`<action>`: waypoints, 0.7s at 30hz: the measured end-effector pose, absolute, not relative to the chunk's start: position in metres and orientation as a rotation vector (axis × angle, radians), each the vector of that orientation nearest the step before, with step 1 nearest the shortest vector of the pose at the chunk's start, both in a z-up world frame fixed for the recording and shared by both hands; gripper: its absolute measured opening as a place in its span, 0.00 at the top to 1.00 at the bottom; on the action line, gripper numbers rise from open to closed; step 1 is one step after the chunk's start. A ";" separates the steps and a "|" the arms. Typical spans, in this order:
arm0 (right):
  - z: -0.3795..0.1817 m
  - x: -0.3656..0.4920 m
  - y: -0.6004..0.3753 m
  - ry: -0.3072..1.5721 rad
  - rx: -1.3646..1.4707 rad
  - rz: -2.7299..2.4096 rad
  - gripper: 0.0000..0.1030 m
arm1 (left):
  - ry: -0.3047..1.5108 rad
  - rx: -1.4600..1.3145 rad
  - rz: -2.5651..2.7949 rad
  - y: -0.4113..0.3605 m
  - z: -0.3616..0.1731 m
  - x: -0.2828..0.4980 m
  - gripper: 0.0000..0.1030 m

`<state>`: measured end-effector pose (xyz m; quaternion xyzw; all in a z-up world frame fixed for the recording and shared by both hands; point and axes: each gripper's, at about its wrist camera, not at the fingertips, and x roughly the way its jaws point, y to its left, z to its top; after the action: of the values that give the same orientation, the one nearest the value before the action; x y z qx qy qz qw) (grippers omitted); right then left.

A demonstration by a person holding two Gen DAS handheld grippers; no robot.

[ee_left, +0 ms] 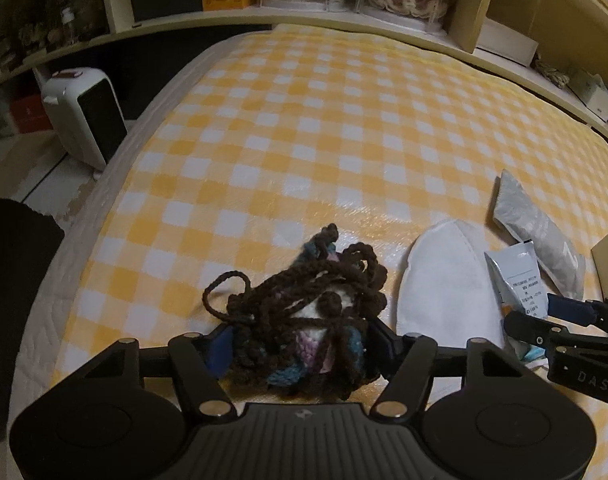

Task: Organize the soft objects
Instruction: 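Grasp the brown yarn bundle with the left gripper while the right grasps the clear sachet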

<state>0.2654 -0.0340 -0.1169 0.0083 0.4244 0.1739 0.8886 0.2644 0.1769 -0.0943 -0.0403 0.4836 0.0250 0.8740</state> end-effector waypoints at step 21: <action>-0.037 0.227 -0.065 0.667 0.102 0.330 0.46 | 0.787 -0.122 -0.013 0.153 -0.030 0.225 0.35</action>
<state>0.2272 -0.0653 -0.0372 0.0499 0.3260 0.1610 0.9302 0.2252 0.1532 -0.0302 -0.0596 0.3830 -0.0065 0.9218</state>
